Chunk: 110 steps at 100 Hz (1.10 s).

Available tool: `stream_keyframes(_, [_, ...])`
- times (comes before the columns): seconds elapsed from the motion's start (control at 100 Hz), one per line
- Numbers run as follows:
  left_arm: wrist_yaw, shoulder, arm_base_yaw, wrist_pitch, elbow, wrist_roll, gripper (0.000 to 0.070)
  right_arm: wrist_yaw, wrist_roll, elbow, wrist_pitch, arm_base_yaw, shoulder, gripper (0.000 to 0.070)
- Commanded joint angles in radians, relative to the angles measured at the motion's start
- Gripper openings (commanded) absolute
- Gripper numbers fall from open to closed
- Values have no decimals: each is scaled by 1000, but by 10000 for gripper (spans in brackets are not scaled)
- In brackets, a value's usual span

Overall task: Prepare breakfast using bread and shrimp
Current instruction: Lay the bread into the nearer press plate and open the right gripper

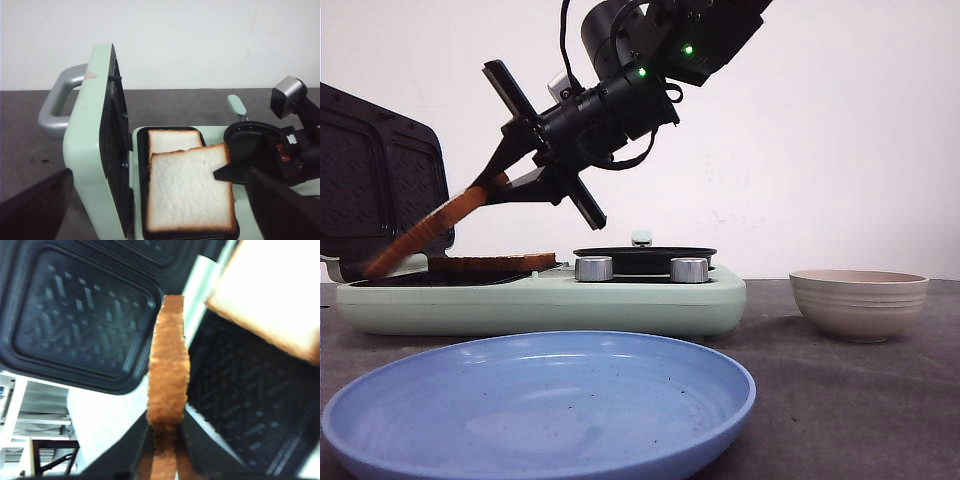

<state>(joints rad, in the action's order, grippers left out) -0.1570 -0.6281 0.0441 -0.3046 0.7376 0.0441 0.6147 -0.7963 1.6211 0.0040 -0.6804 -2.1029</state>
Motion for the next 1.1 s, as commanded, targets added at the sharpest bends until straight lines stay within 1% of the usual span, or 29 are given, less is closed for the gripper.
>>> stream_keyframes(0.0, [0, -4, 2, 13, 6, 6, 673, 10, -15, 29, 14, -10, -29, 1])
stream_keyframes(0.2, [-1, -4, 2, 14, 6, 6, 673, 24, -15, 29, -5, -3, -29, 1])
stream_keyframes(0.34, [0, -5, 2, 14, 6, 6, 673, 13, 12, 29, -56, -5, -35, 1])
stream_keyframes(0.59, [0, -5, 2, 14, 6, 6, 673, 13, 15, 29, -72, -15, -56, 1])
stream_keyframes(0.7, [0, -4, 2, 14, 6, 6, 673, -3, 37, 29, -72, -16, -56, 9])
stream_keyframes(0.72, [0, -4, 2, 14, 6, 6, 673, -9, 42, 29, -72, -16, -56, 26])
stream_keyframes(0.75, [0, -4, 2, 14, 6, 6, 673, -15, 46, 29, -73, -16, -56, 78])
stream_keyframes(0.76, [0, -4, 2, 14, 6, 6, 673, -17, 46, 29, -73, -16, -56, 127])
stream_keyframes(0.8, [0, -4, 2, 14, 6, 6, 672, -22, 45, 29, -76, -16, -56, 268])
stream_keyframes(0.82, [0, -4, 2, 14, 6, 6, 672, -26, 46, 29, -80, -16, -56, 321])
stream_keyframes(0.84, [0, -4, 2, 14, 6, 6, 673, -32, 47, 29, -84, -16, -56, 354])
stream_keyframes(0.87, [0, -4, 2, 14, 6, 6, 673, -40, 54, 29, -93, -15, -56, 370])
stream_keyframes(0.95, [0, -5, 2, 14, 6, 6, 672, -47, 89, 30, -108, -15, -56, 371])
stream_keyframes(1.09, [0, -5, 3, 14, 6, 6, 673, -49, 108, 31, -134, -10, -56, 379])
